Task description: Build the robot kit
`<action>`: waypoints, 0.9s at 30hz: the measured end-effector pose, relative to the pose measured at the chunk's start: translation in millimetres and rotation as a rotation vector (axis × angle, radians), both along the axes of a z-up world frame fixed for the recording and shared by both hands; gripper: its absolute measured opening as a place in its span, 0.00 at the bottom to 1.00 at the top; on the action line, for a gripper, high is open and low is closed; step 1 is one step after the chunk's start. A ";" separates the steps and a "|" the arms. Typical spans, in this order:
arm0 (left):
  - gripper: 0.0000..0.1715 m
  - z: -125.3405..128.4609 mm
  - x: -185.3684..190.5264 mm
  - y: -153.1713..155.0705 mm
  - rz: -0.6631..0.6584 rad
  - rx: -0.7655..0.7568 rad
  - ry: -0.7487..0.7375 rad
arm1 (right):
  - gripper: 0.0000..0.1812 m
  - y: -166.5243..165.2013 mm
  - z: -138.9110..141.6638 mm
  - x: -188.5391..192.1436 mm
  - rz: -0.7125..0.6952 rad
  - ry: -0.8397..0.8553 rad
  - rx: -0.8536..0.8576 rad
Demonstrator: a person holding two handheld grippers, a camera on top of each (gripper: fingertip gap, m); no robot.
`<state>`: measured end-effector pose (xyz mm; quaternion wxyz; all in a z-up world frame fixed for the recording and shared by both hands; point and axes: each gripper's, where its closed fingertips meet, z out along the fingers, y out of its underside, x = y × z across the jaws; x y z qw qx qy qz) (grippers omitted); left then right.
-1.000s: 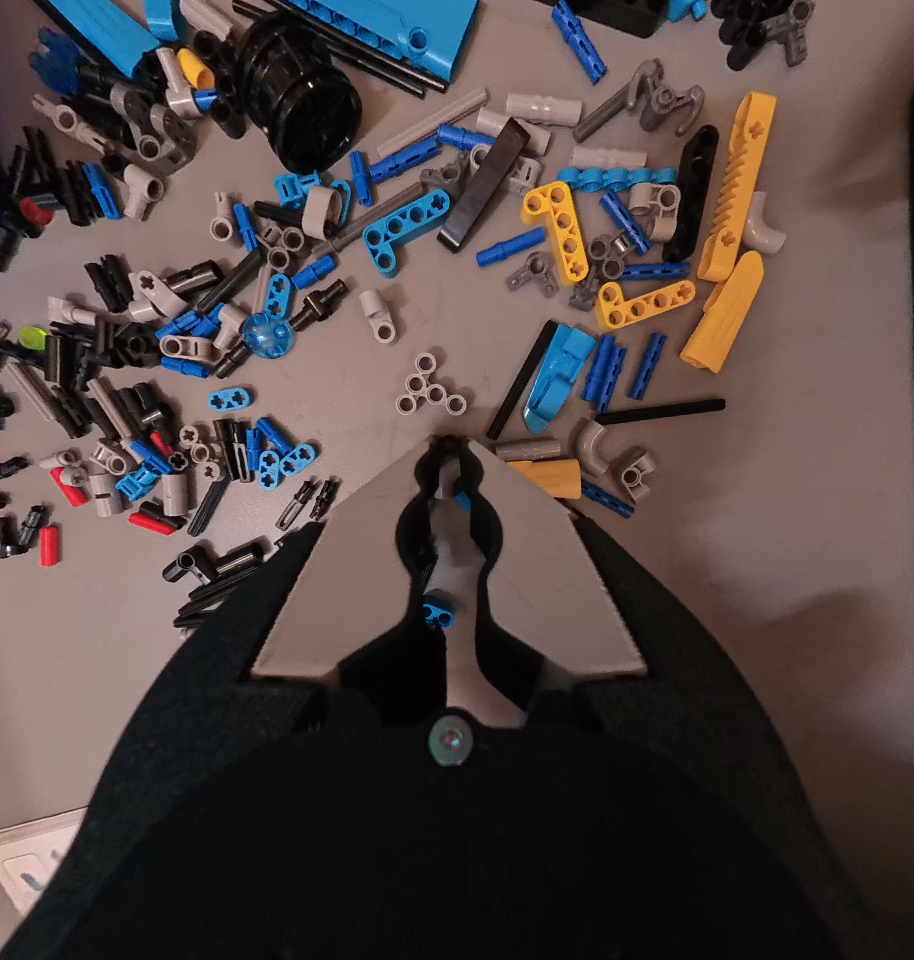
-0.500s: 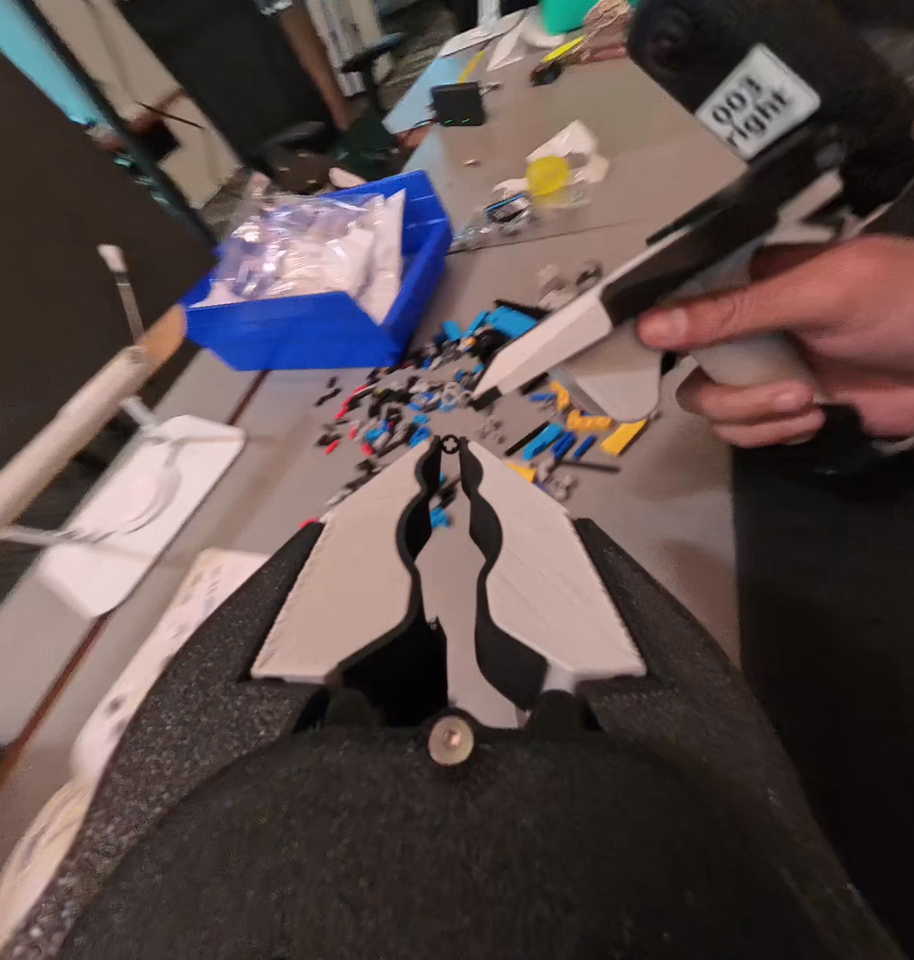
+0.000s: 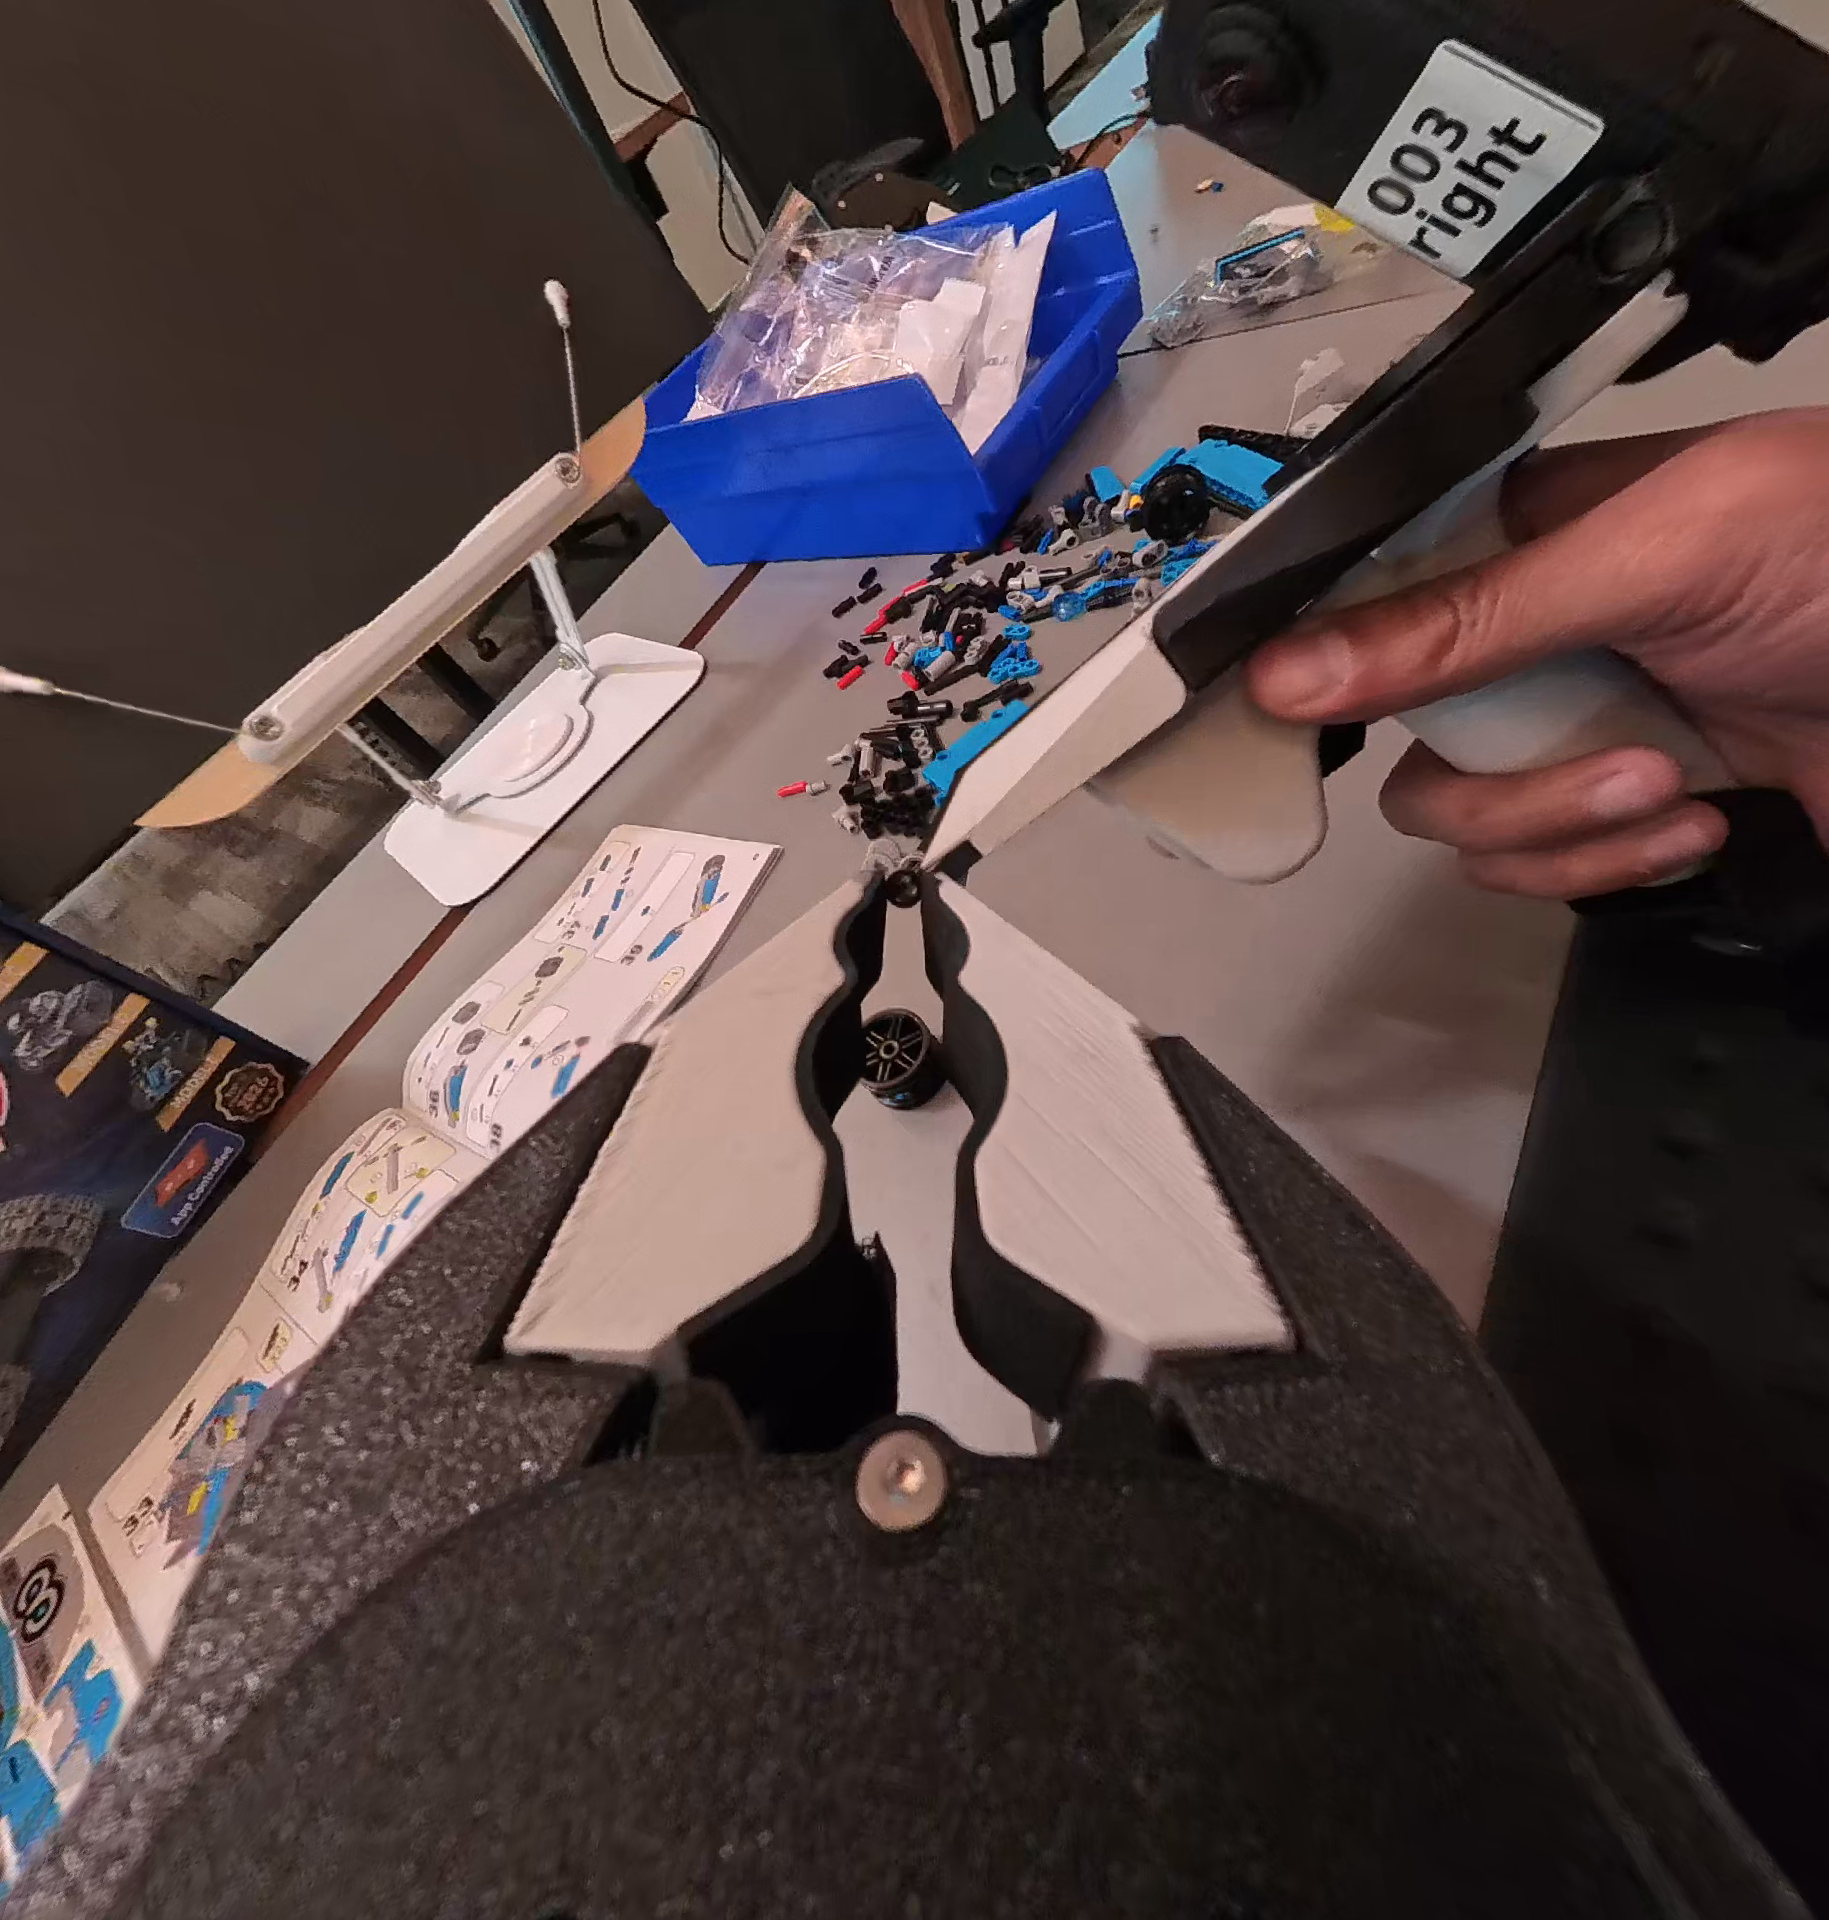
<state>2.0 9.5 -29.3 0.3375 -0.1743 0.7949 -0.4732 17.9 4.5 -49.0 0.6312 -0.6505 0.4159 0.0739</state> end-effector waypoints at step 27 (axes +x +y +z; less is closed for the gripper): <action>0.04 -2.1 16.6 -12.1 0.128 -0.484 0.213 | 0.04 -13.6 -1.3 17.5 -0.140 -0.106 0.056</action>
